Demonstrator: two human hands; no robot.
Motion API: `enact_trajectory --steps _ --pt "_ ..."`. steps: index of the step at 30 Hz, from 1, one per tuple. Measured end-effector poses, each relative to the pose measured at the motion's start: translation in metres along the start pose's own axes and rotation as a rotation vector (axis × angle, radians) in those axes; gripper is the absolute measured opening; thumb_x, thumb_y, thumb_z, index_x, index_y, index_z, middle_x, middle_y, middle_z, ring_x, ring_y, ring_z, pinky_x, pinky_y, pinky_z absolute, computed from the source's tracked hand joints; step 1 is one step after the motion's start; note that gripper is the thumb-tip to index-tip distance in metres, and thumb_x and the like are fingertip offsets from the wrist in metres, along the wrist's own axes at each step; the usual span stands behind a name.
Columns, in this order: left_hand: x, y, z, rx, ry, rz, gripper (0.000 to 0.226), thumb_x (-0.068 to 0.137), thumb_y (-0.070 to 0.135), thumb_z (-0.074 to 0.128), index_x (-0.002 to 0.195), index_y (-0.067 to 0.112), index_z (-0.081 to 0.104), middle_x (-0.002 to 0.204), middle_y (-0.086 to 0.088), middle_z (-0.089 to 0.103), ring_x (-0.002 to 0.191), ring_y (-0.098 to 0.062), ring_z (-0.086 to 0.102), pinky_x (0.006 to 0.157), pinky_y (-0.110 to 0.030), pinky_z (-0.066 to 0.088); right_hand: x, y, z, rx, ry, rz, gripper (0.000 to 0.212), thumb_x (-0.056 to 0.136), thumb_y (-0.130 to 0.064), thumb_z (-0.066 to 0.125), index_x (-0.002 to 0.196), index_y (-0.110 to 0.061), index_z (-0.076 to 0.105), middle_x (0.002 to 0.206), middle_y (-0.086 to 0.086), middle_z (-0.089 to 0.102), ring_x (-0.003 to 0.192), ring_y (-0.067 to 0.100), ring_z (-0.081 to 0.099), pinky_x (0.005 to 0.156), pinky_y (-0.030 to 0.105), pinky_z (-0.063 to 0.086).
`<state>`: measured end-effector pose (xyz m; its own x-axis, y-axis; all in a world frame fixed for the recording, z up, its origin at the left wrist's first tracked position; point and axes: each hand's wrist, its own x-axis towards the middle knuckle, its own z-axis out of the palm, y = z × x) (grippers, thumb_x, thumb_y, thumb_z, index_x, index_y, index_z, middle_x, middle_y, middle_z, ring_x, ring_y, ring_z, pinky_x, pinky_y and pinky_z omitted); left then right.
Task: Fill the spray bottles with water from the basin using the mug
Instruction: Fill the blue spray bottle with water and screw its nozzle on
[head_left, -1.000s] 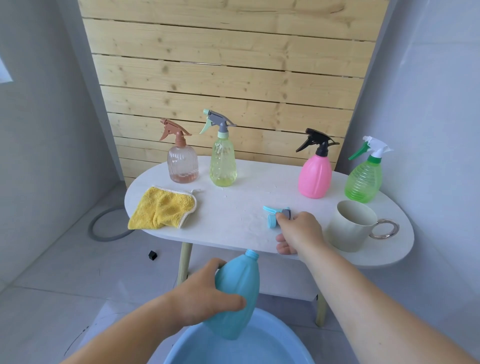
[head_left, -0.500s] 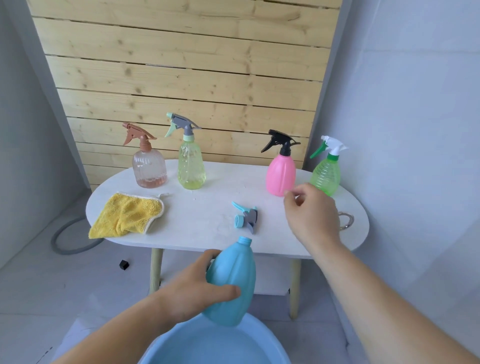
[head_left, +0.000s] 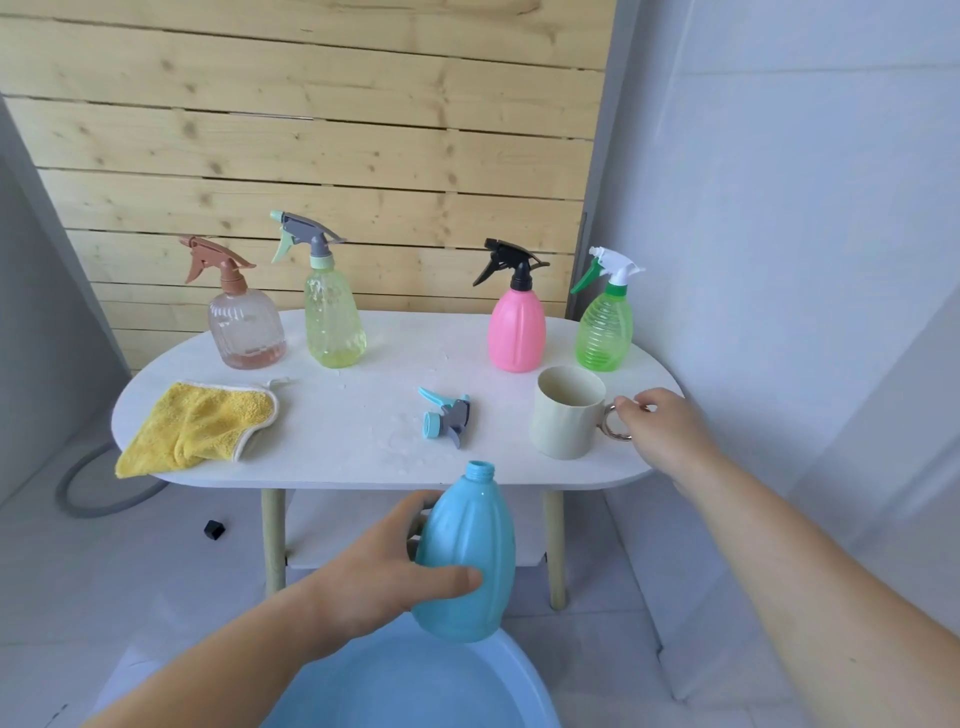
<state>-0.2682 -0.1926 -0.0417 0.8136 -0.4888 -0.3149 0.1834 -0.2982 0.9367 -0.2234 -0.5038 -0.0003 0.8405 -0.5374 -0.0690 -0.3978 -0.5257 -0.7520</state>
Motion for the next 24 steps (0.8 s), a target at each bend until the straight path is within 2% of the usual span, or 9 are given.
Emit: enact_trajectory --steps 2,3,5,8,12,14,18,22,24 --pt "0.000 -0.002 0.001 0.004 -0.002 0.004 0.079 0.063 0.034 0.090 0.134 0.037 0.055 0.125 -0.002 0.067 0.110 -0.016 0.072 0.087 -0.036 0.063 -0.003 0.004 0.002 0.024 -0.018 -0.002 0.031 0.096 -0.039 0.056 0.097 -0.008 0.061 0.105 0.018 0.067 0.095 0.037 0.066 0.077 0.036 0.050" --pt "-0.001 -0.002 0.000 0.010 -0.005 0.008 0.078 0.064 0.033 0.090 0.134 0.037 0.055 0.125 -0.002 0.067 0.109 -0.016 0.072 0.084 -0.033 0.062 -0.003 0.006 0.002 0.051 -0.037 0.002 0.032 0.097 -0.038 0.056 0.093 -0.007 0.060 0.098 0.017 0.068 0.091 0.038 0.068 0.082 0.042 0.055" --pt "-0.003 -0.004 -0.001 0.021 -0.010 0.010 0.076 0.066 0.032 0.089 0.134 0.038 0.055 0.126 -0.002 0.066 0.109 -0.015 0.072 0.083 -0.030 0.061 -0.010 0.003 0.000 0.191 -0.136 0.044 0.029 0.099 -0.035 0.057 0.088 -0.008 0.057 0.096 0.013 0.063 0.084 0.037 0.072 0.086 0.048 0.059" --pt "-0.009 -0.008 -0.005 0.049 -0.004 0.014 0.081 0.062 0.037 0.090 0.134 0.037 0.054 0.125 -0.001 0.067 0.110 -0.014 0.071 0.089 -0.035 0.062 -0.029 -0.006 -0.004 0.407 -0.304 0.099 0.023 0.101 -0.028 0.057 0.085 -0.010 0.057 0.099 0.015 0.059 0.086 0.038 0.073 0.081 0.041 0.061" --pt "-0.024 -0.013 -0.013 0.109 -0.012 0.020 0.078 0.064 0.036 0.089 0.134 0.035 0.054 0.126 0.001 0.067 0.110 -0.011 0.070 0.090 -0.031 0.061 -0.064 -0.013 -0.006 0.554 -0.366 0.052 0.025 0.098 -0.020 0.062 0.076 -0.008 0.060 0.077 0.013 0.059 0.084 0.031 0.061 0.086 0.040 0.059" --pt "-0.033 -0.020 -0.022 0.162 -0.024 -0.002 0.076 0.068 0.034 0.089 0.134 0.035 0.052 0.125 0.001 0.066 0.109 -0.010 0.070 0.091 -0.031 0.061 -0.082 -0.014 -0.002 0.600 -0.438 0.059 0.027 0.097 -0.018 0.062 0.073 -0.005 0.061 0.074 0.014 0.058 0.082 0.030 0.061 0.090 0.044 0.058" --pt "-0.052 -0.043 -0.044 0.255 -0.047 -0.103 0.066 0.080 0.021 0.090 0.132 0.033 0.051 0.123 -0.004 0.065 0.104 -0.013 0.072 0.092 -0.036 0.062 -0.114 -0.001 0.028 0.564 -0.535 0.091 0.031 0.097 -0.018 0.060 0.068 -0.006 0.059 0.080 0.017 0.056 0.076 0.027 0.062 0.090 0.045 0.059" --pt "-0.067 -0.078 -0.056 0.304 -0.033 -0.243 0.081 0.062 0.037 0.094 0.129 0.036 0.049 0.124 -0.003 0.064 0.105 -0.019 0.073 0.090 -0.041 0.063 -0.133 0.024 0.076 0.406 -0.555 0.081 0.037 0.098 -0.029 0.061 0.067 -0.008 0.061 0.079 0.014 0.064 0.075 0.022 0.064 0.084 0.036 0.061" --pt "-0.071 -0.094 -0.054 0.313 -0.014 -0.298 0.082 0.061 0.037 0.096 0.128 0.035 0.049 0.123 -0.003 0.063 0.105 -0.022 0.073 0.087 -0.043 0.064 -0.136 0.041 0.104 0.305 -0.549 0.067 0.039 0.096 -0.034 0.062 0.066 -0.010 0.062 0.075 0.009 0.066 0.072 0.019 0.063 0.083 0.033 0.060"
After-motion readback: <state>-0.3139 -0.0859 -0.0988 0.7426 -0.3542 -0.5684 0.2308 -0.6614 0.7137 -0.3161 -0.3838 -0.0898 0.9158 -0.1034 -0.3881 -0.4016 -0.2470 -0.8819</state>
